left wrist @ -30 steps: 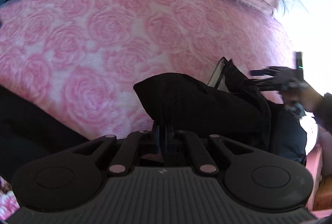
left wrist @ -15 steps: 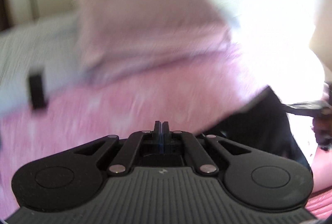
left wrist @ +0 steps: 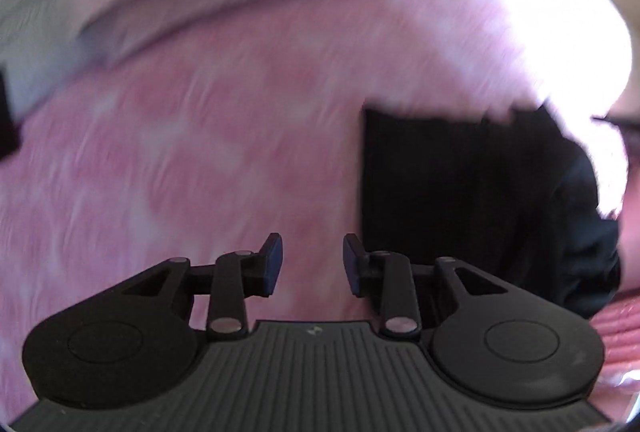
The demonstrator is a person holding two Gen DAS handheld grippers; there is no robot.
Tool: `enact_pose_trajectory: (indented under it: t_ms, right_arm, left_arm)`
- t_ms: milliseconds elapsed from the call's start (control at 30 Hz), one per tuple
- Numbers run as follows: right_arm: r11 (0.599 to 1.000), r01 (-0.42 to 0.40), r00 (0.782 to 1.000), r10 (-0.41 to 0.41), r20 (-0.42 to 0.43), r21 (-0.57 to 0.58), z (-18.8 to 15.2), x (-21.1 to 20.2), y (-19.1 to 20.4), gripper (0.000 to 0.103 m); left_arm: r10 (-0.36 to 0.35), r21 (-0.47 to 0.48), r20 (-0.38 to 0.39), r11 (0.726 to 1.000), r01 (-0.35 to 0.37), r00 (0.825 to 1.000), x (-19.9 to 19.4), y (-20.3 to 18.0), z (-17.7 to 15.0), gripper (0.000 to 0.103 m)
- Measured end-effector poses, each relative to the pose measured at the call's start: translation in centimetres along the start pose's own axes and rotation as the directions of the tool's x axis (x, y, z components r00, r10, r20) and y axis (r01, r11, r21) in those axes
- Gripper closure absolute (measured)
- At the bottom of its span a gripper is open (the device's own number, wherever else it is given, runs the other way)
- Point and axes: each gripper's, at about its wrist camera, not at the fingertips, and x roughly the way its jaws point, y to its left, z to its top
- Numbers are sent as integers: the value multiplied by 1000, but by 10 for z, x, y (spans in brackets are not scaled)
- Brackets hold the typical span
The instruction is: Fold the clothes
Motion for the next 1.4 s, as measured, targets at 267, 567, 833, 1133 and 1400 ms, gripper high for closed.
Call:
enact_pose_trajectory:
  t_ms: [267, 567, 833, 1133, 1400]
  right_arm:
    - [718, -454, 884, 439, -162, -528, -71, -60, 206, 28]
    - [94, -563, 728, 527, -439, -821, -184, -84, 424, 28]
    - [7, -538, 807, 292, -513, -843, -239, -51, 512, 83]
    - [247, -346, 896, 373, -241, -905, -123, -110, 562, 103]
    - [460, -126, 810, 559, 176, -879, -45, -165, 615, 102]
  left_arm:
    - [153, 202, -199, 973, -113, 968, -15, 60, -149, 40]
    - [258, 525, -172, 840, -133, 951, -12, 147, -242, 36]
    - [143, 617, -162, 787, -13, 976, 4, 201, -269, 89]
    - [221, 460, 233, 833, -308, 947, -156, 253, -215, 101]
    - [399, 289, 421, 792, -538, 815, -241, 256, -192, 95]
